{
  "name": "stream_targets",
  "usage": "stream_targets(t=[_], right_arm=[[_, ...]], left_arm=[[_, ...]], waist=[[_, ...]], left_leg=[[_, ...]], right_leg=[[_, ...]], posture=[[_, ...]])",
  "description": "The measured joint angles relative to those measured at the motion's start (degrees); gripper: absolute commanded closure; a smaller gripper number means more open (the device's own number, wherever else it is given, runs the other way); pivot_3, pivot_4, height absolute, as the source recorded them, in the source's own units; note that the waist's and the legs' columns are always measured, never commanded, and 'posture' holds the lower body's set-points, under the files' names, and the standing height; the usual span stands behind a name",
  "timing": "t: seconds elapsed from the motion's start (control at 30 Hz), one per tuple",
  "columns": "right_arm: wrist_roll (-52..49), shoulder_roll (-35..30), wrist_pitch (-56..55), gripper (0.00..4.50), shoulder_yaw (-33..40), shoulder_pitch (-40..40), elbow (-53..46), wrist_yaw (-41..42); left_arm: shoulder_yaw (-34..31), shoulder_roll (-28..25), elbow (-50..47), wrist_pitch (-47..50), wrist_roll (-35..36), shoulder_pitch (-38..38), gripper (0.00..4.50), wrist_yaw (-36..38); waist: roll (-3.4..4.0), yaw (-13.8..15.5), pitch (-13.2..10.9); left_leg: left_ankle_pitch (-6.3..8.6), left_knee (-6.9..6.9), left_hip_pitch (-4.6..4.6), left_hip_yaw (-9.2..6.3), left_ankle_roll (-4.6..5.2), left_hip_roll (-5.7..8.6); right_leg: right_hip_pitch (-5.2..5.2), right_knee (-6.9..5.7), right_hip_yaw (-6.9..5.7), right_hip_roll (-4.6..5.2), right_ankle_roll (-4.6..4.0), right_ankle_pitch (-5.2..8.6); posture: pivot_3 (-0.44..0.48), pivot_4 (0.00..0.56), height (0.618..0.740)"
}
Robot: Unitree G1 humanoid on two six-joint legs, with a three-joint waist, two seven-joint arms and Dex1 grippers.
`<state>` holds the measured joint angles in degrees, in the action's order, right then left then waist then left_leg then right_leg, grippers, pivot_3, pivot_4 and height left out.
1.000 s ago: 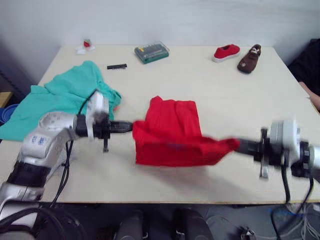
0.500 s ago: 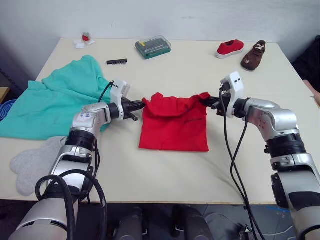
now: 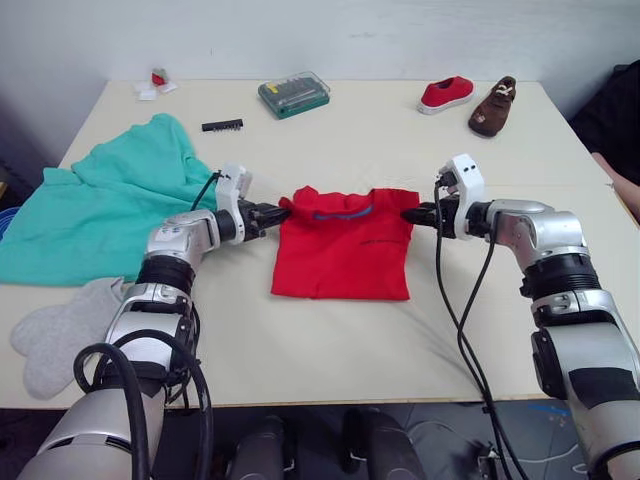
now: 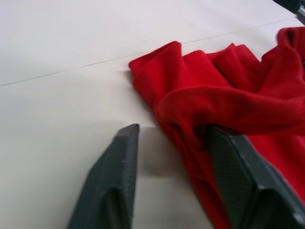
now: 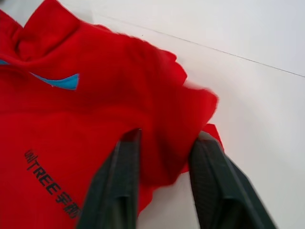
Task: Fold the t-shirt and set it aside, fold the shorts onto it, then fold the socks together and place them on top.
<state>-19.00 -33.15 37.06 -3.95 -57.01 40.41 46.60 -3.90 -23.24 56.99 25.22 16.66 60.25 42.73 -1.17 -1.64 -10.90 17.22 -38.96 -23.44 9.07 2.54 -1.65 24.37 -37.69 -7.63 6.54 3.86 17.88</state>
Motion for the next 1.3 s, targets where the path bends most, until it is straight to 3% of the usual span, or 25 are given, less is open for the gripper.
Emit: stream_targets(t=[0.13, 0.17, 0.33, 0.47, 0.6, 0.77, 1.0, 1.03, 1.13, 1.3], right_arm=[[1.26, -0.03, -0.13, 0.64, 1.54, 0.91, -1.15, -2.27], [1.65, -0.14, -0.83, 0.31, 1.99, 1.45, -1.83, -2.63], [4.31, -5.16, -8.08, 0.31, 2.1, 7.65, -13.5, 0.28], [3.84, -13.14, -17.43, 0.31, 2.87, 24.18, -37.53, 8.97], [9.19, -15.85, -29.94, 0.31, -0.29, 35.6, -47.88, 12.1], [16.59, -15.97, -41.51, 0.31, -3.25, 40.02, -49.41, 11.94], [27.68, -11.92, -52.02, 0.31, -9.19, 37.16, -44.15, 6.25], [28.94, -11.33, -52.72, 0.28, -9.47, 36.42, -43.32, 5.33], [31.74, -9.81, -54.33, 0.91, -10.26, 34.27, -40.03, 2.56], [34.62, -9.41, -57.06, 2.63, -11.44, 33.43, -36.46, -0.01]], left_arm=[[-3.03, -0.32, -0.29, 3.42, 0.55, 0.0, 0.04, -1.42], [-3.31, -0.61, -0.56, 3.81, 0.56, -0.01, 0.0, -1.42], [-4.51, -4.23, -9.0, 3.9, 0.73, -2.19, 0.0, -0.1], [1.8, -13.97, -38.42, -6.18, 0.24, -19.31, 0.0, 16.04], [9.08, -17.84, -53.01, -13.24, -2.01, -28.53, 0.0, 24.99], [13.95, -18.4, -54.67, -21.24, -7.88, -31.61, 0.0, 26.36], [18.39, -15.54, -48.62, -31.32, -16.91, -28.95, 0.0, 21.98], [18.62, -15.29, -47.61, -32.82, -17.78, -28.15, 0.19, 21.4], [18.73, -14.62, -44.59, -36.0, -20.13, -26.69, 0.92, 18.79], [18.89, -13.7, -42.3, -38.47, -21.84, -26.69, 2.51, 16.67]], waist=[[0.0, -0.07, 0.0], [0.0, -0.06, 0.0], [0.0, -0.03, 0.0], [0.01, -0.01, 0.01], [0.01, 0.31, 0.0], [0.01, 0.25, 0.0], [0.01, 0.0, 0.0], [0.0, -0.04, 0.0], [-0.01, 0.07, 0.02], [-0.01, 0.13, 0.02]], left_leg=[[0.0, 0.0, 0.0, 0.01, -0.01, -0.01], [0.0, 0.0, 0.0, 0.02, -0.01, 0.0], [0.02, 0.05, -0.01, 0.07, -0.06, 0.0], [0.16, 0.53, 0.18, 0.12, -0.3, -0.03], [0.06, 0.25, 0.22, 0.3, -0.19, -0.01], [-0.01, 0.05, 0.34, 0.28, -0.14, -0.06], [-0.1, 0.02, 0.34, 0.35, -0.14, -0.15], [-0.12, 0.0, 0.35, 0.35, -0.14, -0.17], [-0.15, -0.05, 0.43, 0.34, -0.11, -0.16], [-0.15, -0.07, 0.69, 0.29, -0.09, -0.15]], right_leg=[[0.02, -0.03, 0.02, 0.0, 0.0, 0.0], [0.02, -0.03, 0.03, 0.0, 0.0, 0.0], [0.1, -0.01, 0.08, 0.01, 0.0, 0.0], [0.1, 0.17, 0.16, -0.12, -0.06, 0.03], [0.04, 0.31, 0.28, -0.07, -0.07, 0.04], [-0.06, 0.25, 0.37, 0.02, -0.24, -0.28], [0.0, 0.18, 0.32, -0.04, -0.33, -0.22], [-0.01, 0.17, 0.32, -0.05, -0.33, -0.22], [-0.07, 0.09, 0.33, -0.03, -0.33, -0.22], [-0.37, 0.12, 0.32, 0.01, -0.33, -0.22]], posture=[[0.0, 0.15, 0.74], [0.0, 0.15, 0.74], [0.0, 0.15, 0.74], [0.0, 0.15, 0.74], [0.0, 0.15, 0.74], [0.0, 0.15, 0.74], [0.0, 0.15, 0.74], [0.0, 0.15, 0.74], [0.0, 0.15, 0.74], [0.0, 0.15, 0.74]])
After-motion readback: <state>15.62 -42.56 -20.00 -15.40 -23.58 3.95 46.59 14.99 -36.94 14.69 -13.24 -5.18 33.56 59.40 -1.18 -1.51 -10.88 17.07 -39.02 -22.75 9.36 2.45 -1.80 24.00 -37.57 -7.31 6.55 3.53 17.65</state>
